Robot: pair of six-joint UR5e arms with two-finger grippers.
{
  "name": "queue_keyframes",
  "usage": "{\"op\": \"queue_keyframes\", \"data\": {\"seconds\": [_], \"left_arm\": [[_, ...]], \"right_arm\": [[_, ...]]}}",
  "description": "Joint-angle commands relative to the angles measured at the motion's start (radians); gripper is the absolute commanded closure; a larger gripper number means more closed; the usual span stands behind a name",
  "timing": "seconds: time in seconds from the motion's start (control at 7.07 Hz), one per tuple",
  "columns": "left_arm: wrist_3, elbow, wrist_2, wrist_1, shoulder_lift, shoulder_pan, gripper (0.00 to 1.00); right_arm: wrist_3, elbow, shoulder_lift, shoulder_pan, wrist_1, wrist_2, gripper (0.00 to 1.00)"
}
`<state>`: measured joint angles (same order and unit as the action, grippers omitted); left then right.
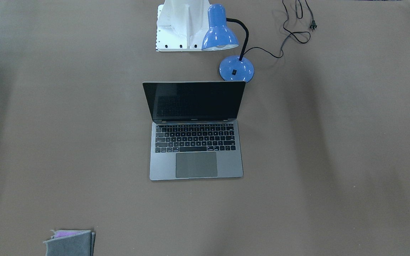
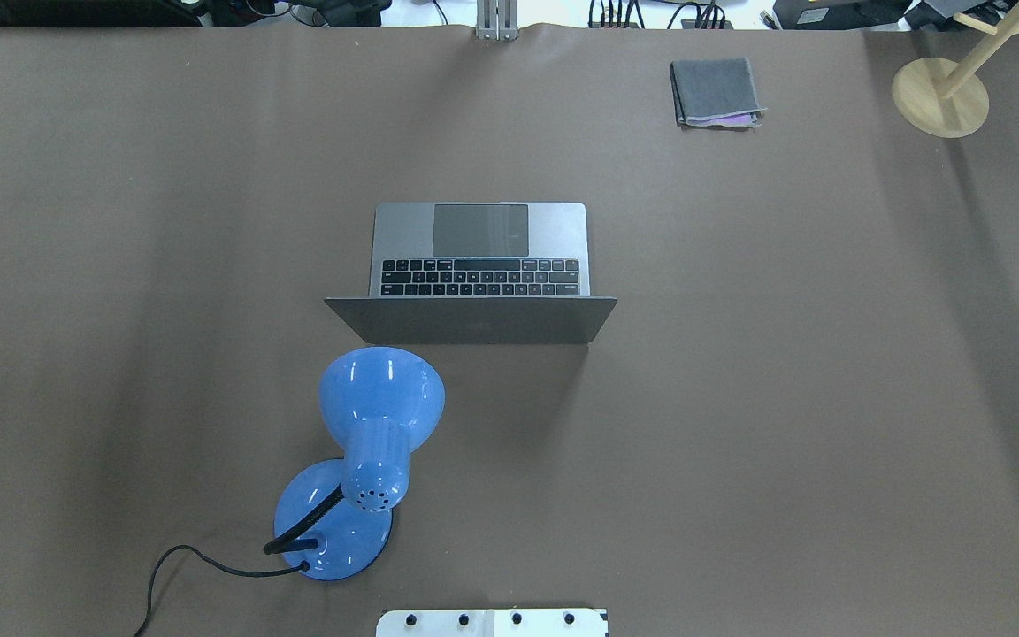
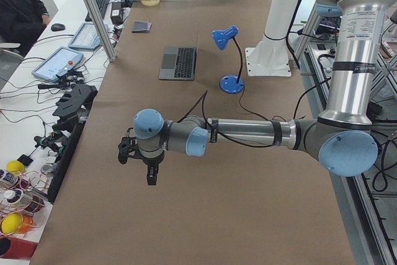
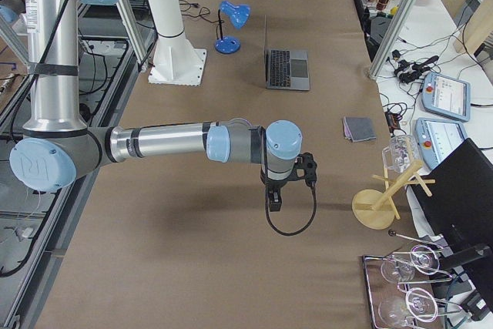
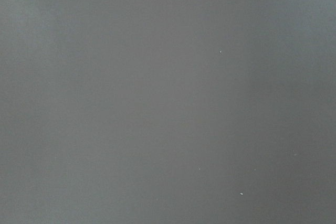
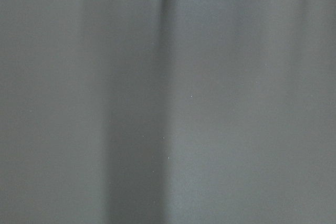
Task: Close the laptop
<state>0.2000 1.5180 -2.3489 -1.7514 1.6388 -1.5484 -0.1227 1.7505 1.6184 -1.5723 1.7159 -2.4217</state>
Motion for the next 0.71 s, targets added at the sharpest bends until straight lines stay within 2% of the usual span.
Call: {"op": "queue_keyframes", "data": {"seconds": [0.0,0.57], "left_arm": [[0.006,-0.002,-0.01,0.0,-0.002,-0.001,0.02],[0.006,-0.001,-0.013,-0.005,-0.013,-0.001,0.02]], "right_arm": [[0.0,0.001,0.002,0.0,0.001,-0.002,0.0],[0.002,0.0,0.002,0.0,0.001,-0.001,0.0]]}}
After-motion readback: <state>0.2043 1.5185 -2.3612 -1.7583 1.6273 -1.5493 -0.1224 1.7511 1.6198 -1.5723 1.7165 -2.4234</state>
